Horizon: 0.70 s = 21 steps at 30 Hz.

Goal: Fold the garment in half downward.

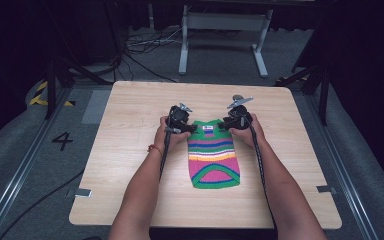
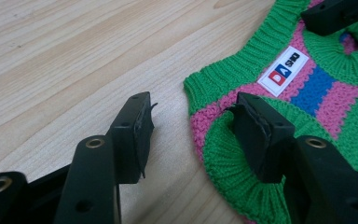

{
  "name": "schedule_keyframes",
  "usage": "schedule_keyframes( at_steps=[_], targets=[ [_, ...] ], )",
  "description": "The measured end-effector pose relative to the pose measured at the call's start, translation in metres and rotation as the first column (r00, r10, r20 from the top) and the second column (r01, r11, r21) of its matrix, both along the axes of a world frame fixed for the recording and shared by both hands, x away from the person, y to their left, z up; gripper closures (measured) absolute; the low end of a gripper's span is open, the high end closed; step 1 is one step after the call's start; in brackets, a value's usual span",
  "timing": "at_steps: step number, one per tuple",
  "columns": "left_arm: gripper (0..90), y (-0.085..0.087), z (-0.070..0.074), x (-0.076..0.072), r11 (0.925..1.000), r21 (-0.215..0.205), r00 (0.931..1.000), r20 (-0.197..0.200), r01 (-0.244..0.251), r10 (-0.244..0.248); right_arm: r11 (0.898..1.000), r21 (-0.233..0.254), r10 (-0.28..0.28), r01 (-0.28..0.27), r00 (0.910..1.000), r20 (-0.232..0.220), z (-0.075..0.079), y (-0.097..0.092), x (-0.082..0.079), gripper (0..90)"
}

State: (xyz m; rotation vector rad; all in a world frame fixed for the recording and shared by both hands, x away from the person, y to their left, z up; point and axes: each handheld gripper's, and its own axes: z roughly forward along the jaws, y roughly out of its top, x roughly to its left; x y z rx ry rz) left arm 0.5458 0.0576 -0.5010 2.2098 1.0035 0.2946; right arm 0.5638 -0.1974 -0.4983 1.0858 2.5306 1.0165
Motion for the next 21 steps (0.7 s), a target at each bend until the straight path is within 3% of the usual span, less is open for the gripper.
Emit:
schedule_keyframes(
  at_steps=[9,13,17,21],
  targets=[
    [60.4,-0.0044,0.0006,-0.0017,1.0,-0.004,1.0,0.0,0.007,-0.007,1.0,-0.001,-0.002,0.002,0.9998,-0.02,0.0019,0.0043,-0.0062,79.7],
    [69.6,-0.0042,-0.0006,-0.0002,0.9993,-0.027,0.9996,0.0,0.028,-0.028,1.0,-0.016,-0.021,0.02,0.9993,-0.031,0.0035,0.007,-0.0071,81.4],
    [77.4,-0.0053,-0.0013,0.0001,0.999,-0.043,0.9999,-0.003,0.012,-0.013,0.999,-0.032,-0.026,0.025,0.9994,-0.024,0.0046,0.008,-0.008,82.5],
    [81.4,-0.0066,0.0003,0.0001,0.9995,-0.027,0.9999,0.0,0.017,-0.017,0.999,-0.022,-0.029,0.028,0.9994,-0.02,0.0044,0.0066,-0.0087,83.7]
  ],
)
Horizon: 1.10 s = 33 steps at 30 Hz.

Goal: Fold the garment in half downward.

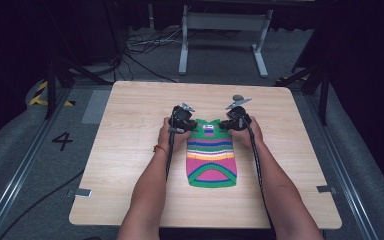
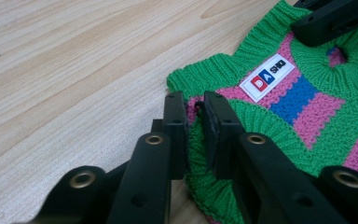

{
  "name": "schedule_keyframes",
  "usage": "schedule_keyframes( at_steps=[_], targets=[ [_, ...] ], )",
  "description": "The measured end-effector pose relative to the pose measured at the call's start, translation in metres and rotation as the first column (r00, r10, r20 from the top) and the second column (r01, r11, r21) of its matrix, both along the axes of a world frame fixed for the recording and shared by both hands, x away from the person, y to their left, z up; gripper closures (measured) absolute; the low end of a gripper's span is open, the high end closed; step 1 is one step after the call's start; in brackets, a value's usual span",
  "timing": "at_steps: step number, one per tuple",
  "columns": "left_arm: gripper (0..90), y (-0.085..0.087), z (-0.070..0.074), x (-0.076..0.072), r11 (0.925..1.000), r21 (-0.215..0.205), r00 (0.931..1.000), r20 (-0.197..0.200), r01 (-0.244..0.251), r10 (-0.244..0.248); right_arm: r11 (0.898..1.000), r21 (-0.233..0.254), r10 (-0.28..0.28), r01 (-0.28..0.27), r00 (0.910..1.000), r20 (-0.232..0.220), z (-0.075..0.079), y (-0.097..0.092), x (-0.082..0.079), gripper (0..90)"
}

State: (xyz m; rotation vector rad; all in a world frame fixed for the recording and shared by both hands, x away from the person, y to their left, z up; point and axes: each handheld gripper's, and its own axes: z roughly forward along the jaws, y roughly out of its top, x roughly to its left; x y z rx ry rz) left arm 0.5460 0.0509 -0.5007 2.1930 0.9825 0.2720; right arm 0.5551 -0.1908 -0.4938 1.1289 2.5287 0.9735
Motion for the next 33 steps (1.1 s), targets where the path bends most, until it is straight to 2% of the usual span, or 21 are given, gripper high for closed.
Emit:
schedule_keyframes(
  at_steps=[1,4,6,9,11,13,17,20,22,24,28,33],
  targets=[
    [82.4,-0.001,0.0,0.0,1.0,0.007,0.9999,0.014,-0.005,0.005,1.0,0.007,-0.003,0.003,1.0,0.0,0.0,-0.001,0.0,84.0],
    [83.8,-0.003,0.001,-0.001,0.9998,0.02,0.9996,0.028,-0.007,0.007,1.0,0.013,0.0,0.0,1.0,0.006,0.001,-0.003,-0.001,84.2],
    [84.1,-0.002,0.004,0.0,0.9995,0.031,0.9994,0.034,-0.004,0.003,0.999,0.034,0.004,-0.004,0.9999,0.013,0.004,-0.006,-0.001,84.2],
    [84.0,-0.001,0.01,0.0,0.9997,0.025,0.9987,0.051,0.006,-0.007,0.998,0.055,0.006,-0.008,0.9996,0.026,0.009,-0.009,-0.003,84.2],
    [83.9,0.0,0.015,-0.001,1.0,0.005,0.9979,0.064,0.008,-0.009,0.998,0.059,0.011,-0.013,0.9995,0.03,0.012,-0.009,-0.004,84.2],
    [84.0,0.001,0.02,-0.002,0.9999,0.007,0.9961,0.087,0.012,-0.012,0.997,0.071,0.013,-0.016,0.9987,0.049,0.017,-0.01,-0.006,84.1],
    [83.9,0.003,0.03,-0.007,0.9993,-0.011,0.9934,0.11,0.034,-0.033,0.995,0.092,0.022,-0.029,0.9973,0.07,0.025,-0.012,-0.009,84.1],
    [83.9,0.005,0.037,-0.01,0.9985,-0.01,0.9909,0.124,0.054,-0.052,0.993,0.112,0.028,-0.037,0.9962,0.082,0.03,-0.014,-0.012,84.1],
    [83.7,0.008,0.039,-0.012,0.9979,-0.033,0.9909,0.125,0.055,-0.05,0.991,0.122,0.035,-0.047,0.9949,0.094,0.034,-0.016,-0.015,84.0],
    [83.7,0.009,0.04,-0.015,0.9976,-0.025,0.9896,0.131,0.064,-0.061,0.988,0.139,0.046,-0.061,0.993,0.108,0.037,-0.018,-0.018,84.1],
    [83.6,0.011,0.042,-0.019,0.9968,-0.024,0.9876,0.139,0.076,-0.072,0.986,0.142,0.066,-0.083,0.9907,0.119,0.04,-0.02,-0.022,84.0],
    [83.4,0.014,0.047,-0.028,0.9939,-0.032,0.9818,0.162,0.105,-0.099,0.982,0.147,0.098,-0.119,0.9847,0.144,0.045,-0.02,-0.029,83.9]
  ],
)
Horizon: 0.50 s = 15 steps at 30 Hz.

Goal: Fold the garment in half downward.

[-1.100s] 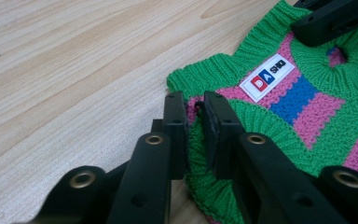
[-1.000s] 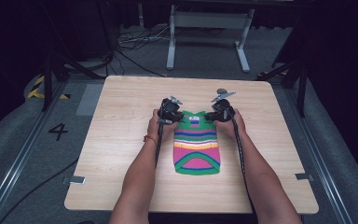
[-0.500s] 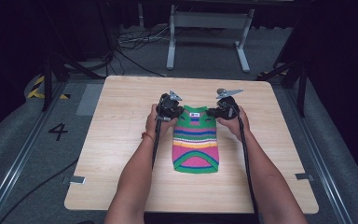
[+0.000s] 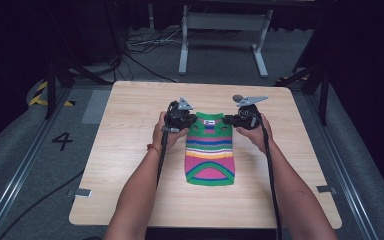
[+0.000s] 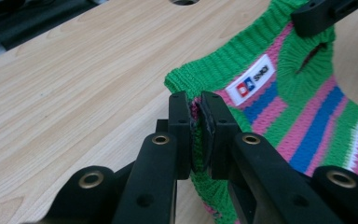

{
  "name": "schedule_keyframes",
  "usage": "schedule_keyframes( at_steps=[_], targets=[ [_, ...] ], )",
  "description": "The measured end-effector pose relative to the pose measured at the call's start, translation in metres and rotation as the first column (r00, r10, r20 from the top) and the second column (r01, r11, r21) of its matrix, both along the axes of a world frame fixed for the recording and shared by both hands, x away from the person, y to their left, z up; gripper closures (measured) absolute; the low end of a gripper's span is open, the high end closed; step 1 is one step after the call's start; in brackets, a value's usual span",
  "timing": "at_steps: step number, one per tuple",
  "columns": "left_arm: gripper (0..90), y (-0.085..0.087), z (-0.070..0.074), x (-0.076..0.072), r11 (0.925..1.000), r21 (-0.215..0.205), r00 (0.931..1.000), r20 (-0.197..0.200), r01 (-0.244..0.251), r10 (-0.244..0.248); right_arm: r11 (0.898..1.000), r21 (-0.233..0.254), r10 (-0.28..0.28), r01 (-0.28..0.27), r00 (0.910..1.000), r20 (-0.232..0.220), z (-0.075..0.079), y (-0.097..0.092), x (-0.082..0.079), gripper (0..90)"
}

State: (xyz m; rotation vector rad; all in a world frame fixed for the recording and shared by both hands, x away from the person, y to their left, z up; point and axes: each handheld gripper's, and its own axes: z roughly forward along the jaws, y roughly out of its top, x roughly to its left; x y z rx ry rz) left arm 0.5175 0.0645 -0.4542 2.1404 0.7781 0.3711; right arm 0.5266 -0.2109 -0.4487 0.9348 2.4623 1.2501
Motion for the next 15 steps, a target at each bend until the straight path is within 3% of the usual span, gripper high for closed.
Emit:
schedule_keyframes(
  at_steps=[15],
  targets=[
    [82.7,0.007,0.009,-0.027,0.9972,0.0,0.9961,0.047,0.075,-0.075,0.996,-0.01,0.084,-0.084,0.9955,0.043,0.006,-0.004,-0.023,83.5]
  ],
)
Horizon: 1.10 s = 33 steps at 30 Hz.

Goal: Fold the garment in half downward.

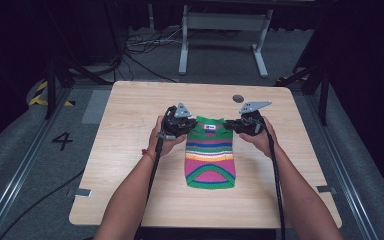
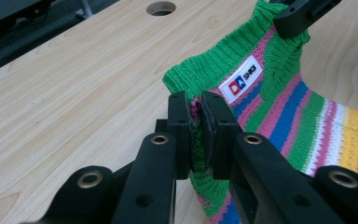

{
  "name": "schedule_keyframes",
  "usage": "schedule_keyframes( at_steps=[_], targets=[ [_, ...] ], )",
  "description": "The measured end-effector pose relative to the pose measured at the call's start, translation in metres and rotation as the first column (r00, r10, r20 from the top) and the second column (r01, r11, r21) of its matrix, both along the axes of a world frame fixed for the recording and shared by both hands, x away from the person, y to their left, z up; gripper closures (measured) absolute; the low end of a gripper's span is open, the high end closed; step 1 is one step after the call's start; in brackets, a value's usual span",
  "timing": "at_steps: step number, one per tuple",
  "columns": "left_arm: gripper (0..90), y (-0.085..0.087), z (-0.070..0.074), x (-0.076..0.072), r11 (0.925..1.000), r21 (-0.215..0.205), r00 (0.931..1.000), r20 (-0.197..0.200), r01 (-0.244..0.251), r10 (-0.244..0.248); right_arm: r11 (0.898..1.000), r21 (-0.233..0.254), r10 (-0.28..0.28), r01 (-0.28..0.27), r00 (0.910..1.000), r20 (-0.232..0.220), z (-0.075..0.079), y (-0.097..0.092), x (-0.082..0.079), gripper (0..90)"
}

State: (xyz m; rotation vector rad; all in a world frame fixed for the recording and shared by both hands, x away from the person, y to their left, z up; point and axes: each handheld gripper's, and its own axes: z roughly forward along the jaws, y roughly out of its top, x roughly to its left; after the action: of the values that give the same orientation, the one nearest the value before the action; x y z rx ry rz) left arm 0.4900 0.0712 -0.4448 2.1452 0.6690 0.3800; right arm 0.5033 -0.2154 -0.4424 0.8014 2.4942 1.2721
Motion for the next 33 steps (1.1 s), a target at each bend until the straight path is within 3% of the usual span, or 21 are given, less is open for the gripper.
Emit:
schedule_keyframes(
  at_steps=[11,18,22,27,33],
  targets=[
    [82.6,0.0,0.005,-0.027,0.9942,0.036,0.9944,0.026,0.101,-0.102,0.997,-0.005,0.08,-0.08,0.9967,0.017,0.006,-0.007,-0.026,83.1],
    [82.0,0.002,0.005,-0.04,0.9893,0.04,0.9893,0.034,0.141,-0.142,0.993,0.002,0.122,-0.122,0.9921,0.029,0.009,-0.009,-0.041,82.8],
    [80.9,0.004,0.003,-0.049,0.9814,0.029,0.9813,0.028,0.19,-0.19,0.989,-0.001,0.147,-0.147,0.9889,0.025,0.008,-0.011,-0.049,82.7],
    [82.7,0.007,0.0,-0.053,0.9779,0.038,0.9782,0.025,0.205,-0.206,0.986,-0.021,0.165,-0.165,0.9862,0.014,0.005,-0.01,-0.058,82.6],
    [85.4,0.008,-0.002,-0.059,0.9692,0.075,0.971,0.031,0.234,-0.237,0.98,-0.036,0.198,-0.198,0.9801,0.009,0.002,-0.008,-0.072,82.4]
  ],
)
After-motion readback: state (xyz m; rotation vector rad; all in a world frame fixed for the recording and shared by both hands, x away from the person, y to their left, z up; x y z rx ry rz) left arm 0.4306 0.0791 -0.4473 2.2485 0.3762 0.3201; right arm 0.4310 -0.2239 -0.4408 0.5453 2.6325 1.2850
